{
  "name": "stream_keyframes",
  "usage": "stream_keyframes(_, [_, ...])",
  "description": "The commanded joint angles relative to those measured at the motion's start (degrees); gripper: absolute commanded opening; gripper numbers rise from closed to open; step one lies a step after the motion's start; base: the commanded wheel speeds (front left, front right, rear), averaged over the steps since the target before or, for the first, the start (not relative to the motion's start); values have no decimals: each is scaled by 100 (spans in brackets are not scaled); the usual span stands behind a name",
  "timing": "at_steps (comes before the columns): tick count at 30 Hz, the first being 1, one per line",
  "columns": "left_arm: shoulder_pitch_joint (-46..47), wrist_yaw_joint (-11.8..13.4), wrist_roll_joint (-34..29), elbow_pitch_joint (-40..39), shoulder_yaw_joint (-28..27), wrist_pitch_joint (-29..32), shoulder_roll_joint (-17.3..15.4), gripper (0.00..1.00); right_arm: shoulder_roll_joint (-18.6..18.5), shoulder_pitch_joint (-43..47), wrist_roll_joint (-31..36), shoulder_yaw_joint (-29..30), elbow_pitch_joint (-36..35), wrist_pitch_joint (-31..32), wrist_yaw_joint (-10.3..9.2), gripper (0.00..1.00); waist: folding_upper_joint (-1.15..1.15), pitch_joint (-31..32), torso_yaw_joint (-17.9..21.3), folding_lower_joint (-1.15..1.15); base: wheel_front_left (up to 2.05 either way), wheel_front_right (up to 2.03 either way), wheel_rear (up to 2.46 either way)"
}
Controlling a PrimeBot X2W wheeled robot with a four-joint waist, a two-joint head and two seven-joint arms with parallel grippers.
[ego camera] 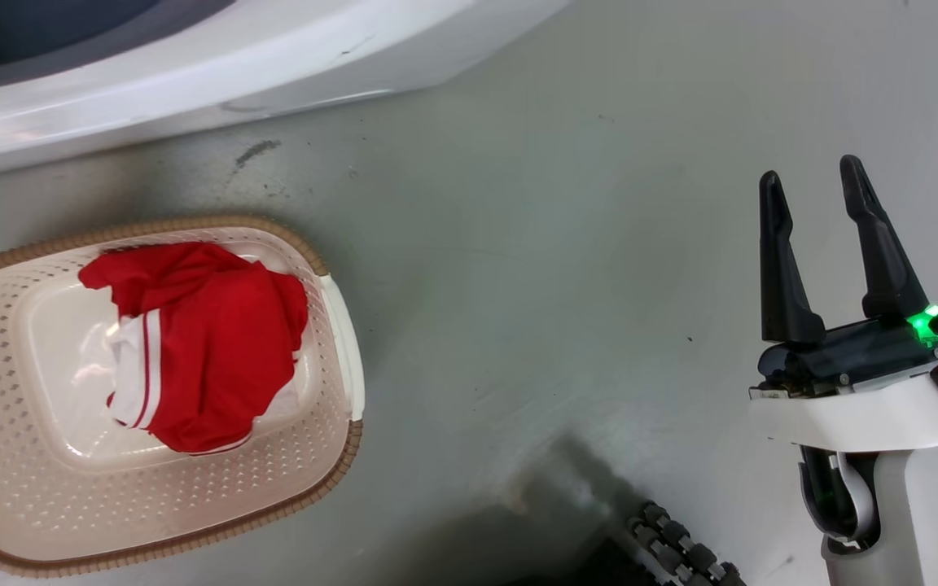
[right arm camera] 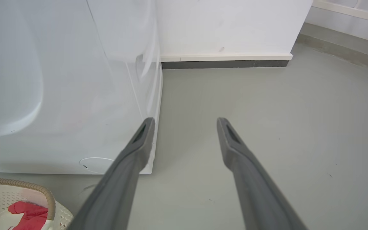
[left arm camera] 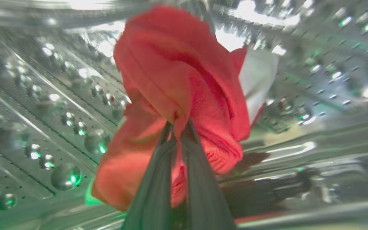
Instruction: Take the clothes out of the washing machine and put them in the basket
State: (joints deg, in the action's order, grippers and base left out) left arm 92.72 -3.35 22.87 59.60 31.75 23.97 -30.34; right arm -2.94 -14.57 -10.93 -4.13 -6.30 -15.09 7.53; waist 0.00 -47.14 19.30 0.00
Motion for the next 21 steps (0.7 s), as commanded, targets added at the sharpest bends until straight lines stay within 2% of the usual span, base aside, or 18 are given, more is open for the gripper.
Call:
stream_keyframes(1, [-110, -47, 30, -63, 22, -148, 42, 0, 11, 21, 71, 27, 18, -12, -7, 100, 0, 138, -102, 0, 0, 0, 0])
stream_keyframes(8, [-418, -189, 221, -145, 7, -675, 212, 0, 11, 68, 228, 105, 63, -11, -8, 100, 0, 487, -368, 0, 0, 0, 0])
stream_keyframes(21, [-1717, -380, 795, -77, 5, -2097, 824, 0, 9, 361, 622, 208, 207, -11, -7, 100, 0, 1501, -1032, 0, 0, 0, 0])
